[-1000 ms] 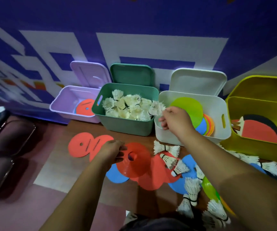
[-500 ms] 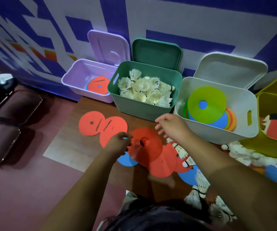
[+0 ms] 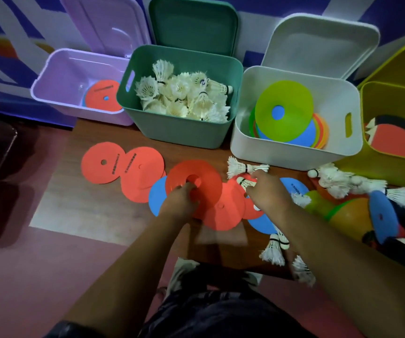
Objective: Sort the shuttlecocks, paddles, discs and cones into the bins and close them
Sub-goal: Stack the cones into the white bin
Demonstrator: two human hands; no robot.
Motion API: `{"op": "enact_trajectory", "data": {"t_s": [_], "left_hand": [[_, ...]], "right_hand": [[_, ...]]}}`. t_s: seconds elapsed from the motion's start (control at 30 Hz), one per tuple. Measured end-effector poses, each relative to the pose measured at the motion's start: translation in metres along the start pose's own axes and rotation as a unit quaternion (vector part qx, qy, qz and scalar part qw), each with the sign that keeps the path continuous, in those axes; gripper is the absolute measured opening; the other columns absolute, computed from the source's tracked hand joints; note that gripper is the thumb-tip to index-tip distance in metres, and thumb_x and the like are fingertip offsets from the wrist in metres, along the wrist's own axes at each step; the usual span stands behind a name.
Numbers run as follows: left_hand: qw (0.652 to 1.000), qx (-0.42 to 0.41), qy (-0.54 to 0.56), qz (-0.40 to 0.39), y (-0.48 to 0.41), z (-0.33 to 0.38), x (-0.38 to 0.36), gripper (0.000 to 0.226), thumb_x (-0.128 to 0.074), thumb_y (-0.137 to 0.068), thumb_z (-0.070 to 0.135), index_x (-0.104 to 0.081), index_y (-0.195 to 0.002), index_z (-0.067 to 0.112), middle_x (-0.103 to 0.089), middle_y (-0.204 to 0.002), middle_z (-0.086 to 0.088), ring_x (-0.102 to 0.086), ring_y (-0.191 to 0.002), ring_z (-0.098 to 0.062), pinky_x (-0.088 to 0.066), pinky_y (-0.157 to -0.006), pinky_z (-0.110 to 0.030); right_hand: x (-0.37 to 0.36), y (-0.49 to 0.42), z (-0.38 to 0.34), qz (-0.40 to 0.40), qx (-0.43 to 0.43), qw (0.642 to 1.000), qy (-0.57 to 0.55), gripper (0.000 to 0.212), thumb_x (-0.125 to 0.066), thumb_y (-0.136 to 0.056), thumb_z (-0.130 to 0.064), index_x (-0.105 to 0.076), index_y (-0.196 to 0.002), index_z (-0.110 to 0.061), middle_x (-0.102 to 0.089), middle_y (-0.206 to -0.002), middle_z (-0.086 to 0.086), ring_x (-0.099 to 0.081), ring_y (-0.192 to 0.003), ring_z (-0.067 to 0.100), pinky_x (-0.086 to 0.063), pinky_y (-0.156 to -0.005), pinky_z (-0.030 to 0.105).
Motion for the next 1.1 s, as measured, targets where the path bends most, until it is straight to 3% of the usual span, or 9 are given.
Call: {"op": "enact_trajectory", "data": {"t_s": [0.17, 0.33, 0.47, 0.6, 0.7, 0.87, 0.97, 1.03, 1.1], "left_hand": [[0.999, -0.009, -0.002, 0.033, -0.002, -0.003, 0.001, 0.048, -0.067, -0.095, 0.026, -0.06, -0.142, 0.02, -0.071, -0.12, -0.017, -0.065, -0.113, -0.038, -0.051, -0.09, -0.041], [0.997, -0.021, 0.018, 0.072, 0.007, -0.002, 0.011, 0.039, -0.069, -0.097, 0.026, -0.066, -0.134, 0.018, -0.074, -0.116, -0.013, -0.067, -0.111, -0.034, -0.052, -0.091, -0.039], [0.995, -0.046, 0.05, 0.078, 0.017, 0.007, 0.024, 0.039, -0.073, -0.097, 0.027, -0.066, -0.133, 0.015, -0.073, -0.112, -0.004, -0.068, -0.106, -0.023, -0.046, -0.086, -0.027], [0.99, -0.08, 0.1, 0.05, 0.029, 0.03, 0.045, 0.029, -0.072, -0.099, 0.029, -0.063, -0.123, 0.015, -0.062, -0.093, 0.007, -0.058, -0.08, -0.008, -0.041, -0.067, -0.007], [0.978, -0.121, 0.17, 0.015, 0.039, 0.06, 0.063, 0.02, -0.071, -0.1, 0.03, -0.059, -0.105, 0.015, -0.056, -0.082, 0.005, -0.053, -0.074, -0.012, -0.05, -0.068, -0.026], [0.944, -0.189, 0.268, -0.032, 0.057, 0.147, 0.097, 0.021, -0.062, -0.106, 0.031, -0.059, -0.096, 0.013, -0.049, -0.073, 0.002, -0.047, -0.065, -0.012, -0.045, -0.061, -0.029], [0.901, -0.22, 0.36, -0.099, 0.048, 0.202, 0.107, 0.023, -0.057, -0.107, 0.038, -0.056, -0.09, 0.023, -0.042, -0.072, 0.005, -0.033, -0.056, -0.013, -0.027, -0.054, -0.03], [0.878, -0.203, 0.418, -0.12, 0.032, 0.238, 0.107, 0.023, -0.054, -0.107, 0.043, -0.055, -0.092, 0.027, -0.042, -0.077, 0.002, -0.023, -0.055, -0.013, -0.017, -0.054, -0.031], [0.876, -0.136, 0.45, -0.106, 0.011, 0.265, 0.102, 0.026, -0.052, -0.107, 0.049, -0.058, -0.102, 0.024, -0.054, -0.083, 0.0, -0.03, -0.052, -0.012, -0.025, -0.053, -0.026]], "right_hand": [[-0.016, -0.001, 0.013, -0.018, -0.001, 0.997, 0.078, 0.053, -0.067, -0.096, -0.033, -0.054, -0.146, -0.019, -0.067, -0.129, 0.015, -0.066, -0.113, 0.037, -0.059, -0.087, 0.045], [-0.023, -0.007, 0.017, 0.02, -0.009, 0.99, 0.137, 0.044, -0.069, -0.097, -0.033, -0.051, -0.134, -0.018, -0.059, -0.129, 0.013, -0.064, -0.114, 0.036, -0.048, -0.072, 0.039], [-0.019, -0.008, 0.023, 0.028, -0.012, 0.987, 0.159, 0.04, -0.067, -0.098, -0.033, -0.053, -0.132, -0.018, -0.056, -0.128, 0.013, -0.063, -0.114, 0.036, -0.044, -0.071, 0.039], [-0.009, 0.0, 0.019, 0.038, -0.02, 0.994, 0.101, 0.043, -0.069, -0.09, -0.039, -0.059, -0.129, -0.024, -0.05, -0.131, 0.01, -0.062, -0.113, 0.038, -0.049, -0.077, 0.04], [0.005, 0.009, 0.018, 0.036, -0.012, 0.998, 0.04, 0.051, -0.071, -0.082, -0.044, -0.061, -0.129, -0.027, -0.043, -0.132, 0.01, -0.063, -0.114, 0.041, -0.057, -0.091, 0.046], [0.035, 0.02, 0.035, 0.053, 0.015, 0.997, -0.056, 0.051, -0.073, -0.079, -0.04, -0.067, -0.129, -0.031, -0.043, -0.139, 0.008, -0.057, -0.126, 0.032, -0.053, -0.104, 0.042], [0.056, 0.026, 0.052, 0.062, 0.022, 0.996, -0.06, 0.055, -0.075, -0.082, -0.042, -0.066, -0.134, -0.028, -0.047, -0.14, 0.012, -0.055, -0.129, 0.031, -0.049, -0.108, 0.039], [0.07, 0.031, 0.061, 0.08, 0.01, 0.994, -0.074, 0.053, -0.075, -0.083, -0.04, -0.066, -0.133, -0.025, -0.047, -0.139, 0.01, -0.06, -0.122, 0.033, -0.051, -0.104, 0.038], [0.082, 0.037, 0.068, 0.095, 0.006, 0.992, -0.086, 0.052, -0.075, -0.082, -0.04, -0.066, -0.131, -0.023, -0.046, -0.137, 0.007, -0.061, -0.12, 0.034, -0.052, -0.101, 0.04]]}}
Point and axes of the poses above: each hand's wrist, its own y-axis away from the middle knuckle, its own x-axis out of the back of the hand, z = x × y, the point moved 1 cm from there along -y, towards the middle knuckle
